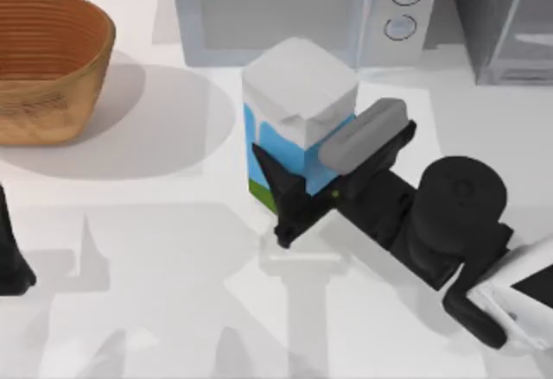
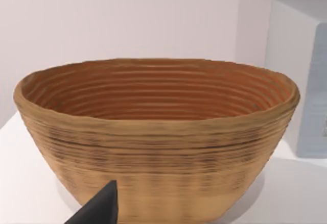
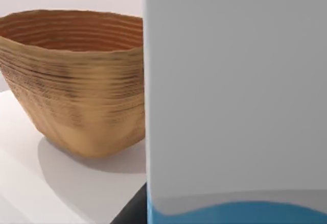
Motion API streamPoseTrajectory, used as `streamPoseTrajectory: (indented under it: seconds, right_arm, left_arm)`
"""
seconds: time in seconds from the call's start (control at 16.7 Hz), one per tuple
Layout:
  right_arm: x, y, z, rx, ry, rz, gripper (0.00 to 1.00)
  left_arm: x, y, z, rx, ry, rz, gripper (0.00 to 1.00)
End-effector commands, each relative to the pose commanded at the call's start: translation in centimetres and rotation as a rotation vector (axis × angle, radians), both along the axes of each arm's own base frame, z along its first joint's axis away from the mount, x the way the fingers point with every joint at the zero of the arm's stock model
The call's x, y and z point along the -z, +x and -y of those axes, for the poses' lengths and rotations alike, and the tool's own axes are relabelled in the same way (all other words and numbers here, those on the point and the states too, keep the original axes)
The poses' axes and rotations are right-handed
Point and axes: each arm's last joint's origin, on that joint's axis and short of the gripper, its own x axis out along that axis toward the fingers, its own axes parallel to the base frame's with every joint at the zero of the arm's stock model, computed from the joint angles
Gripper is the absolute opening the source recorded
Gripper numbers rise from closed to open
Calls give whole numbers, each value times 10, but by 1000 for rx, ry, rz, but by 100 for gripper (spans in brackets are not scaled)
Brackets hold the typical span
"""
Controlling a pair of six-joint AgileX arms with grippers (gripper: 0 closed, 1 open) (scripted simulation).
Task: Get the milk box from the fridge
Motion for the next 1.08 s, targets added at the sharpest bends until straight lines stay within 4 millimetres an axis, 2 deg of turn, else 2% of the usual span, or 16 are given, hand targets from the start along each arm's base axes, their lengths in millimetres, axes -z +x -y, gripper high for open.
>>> streamPoseTrajectory:
  seconds: [0.18,0.3,0.72,1.02,1.08]
  right_arm:
    - [1,1,1,4,-2,-4,0]
    - [4,6,-5,0,2,2,0]
    - [35,37,-36,0,-1,-2,0]
    - [36,38,-38,0,0,0,0]
    - [36,38,-38,0,0,0,8]
  left_arm:
    - [0,0,0,0,0,0,100]
    - [0,0,0,0,0,0,100]
    - [0,0,0,0,0,0,100]
    - [0,0,0,0,0,0,100]
    - [0,0,0,0,0,0,100]
